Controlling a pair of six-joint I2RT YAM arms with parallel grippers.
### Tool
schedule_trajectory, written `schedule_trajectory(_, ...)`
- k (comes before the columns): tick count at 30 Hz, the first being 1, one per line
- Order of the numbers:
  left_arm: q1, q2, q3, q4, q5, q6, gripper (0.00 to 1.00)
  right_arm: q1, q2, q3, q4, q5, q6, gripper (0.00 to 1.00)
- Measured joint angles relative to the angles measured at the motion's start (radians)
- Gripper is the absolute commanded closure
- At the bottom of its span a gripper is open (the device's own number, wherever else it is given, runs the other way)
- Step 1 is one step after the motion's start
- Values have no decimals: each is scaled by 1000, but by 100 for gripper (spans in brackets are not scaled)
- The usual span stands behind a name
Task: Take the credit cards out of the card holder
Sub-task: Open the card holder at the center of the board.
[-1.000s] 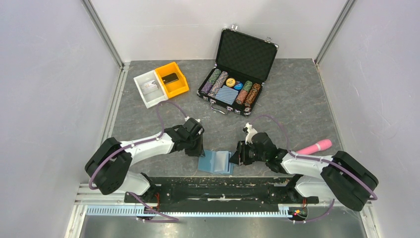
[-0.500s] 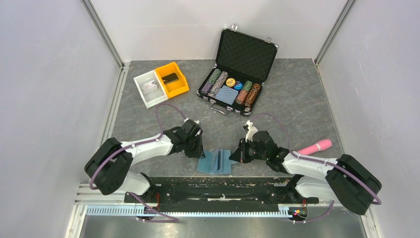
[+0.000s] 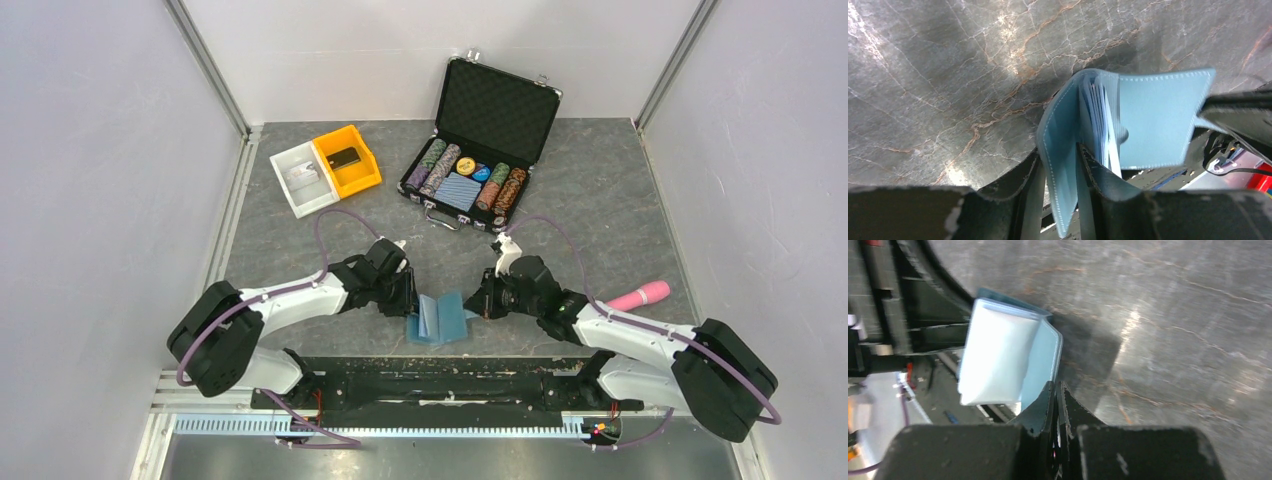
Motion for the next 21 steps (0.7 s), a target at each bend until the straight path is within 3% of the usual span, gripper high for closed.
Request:
schedule_trajectory(2,0,-10,0,0,1,0,71,-3,2,0,-32,30,-22,87)
schedule_trajectory(5,0,-21,6,-1,16,0,78,-10,6,3,-90,66,-50,79)
schedule_trajectory(15,-1,-21,17,16,52,0,93,-13,-63,104,-218,106,-97,65)
schedule_trajectory(21,-1,-22,17,22,58,0,94,-11,-120,115,-190,55,-76,69)
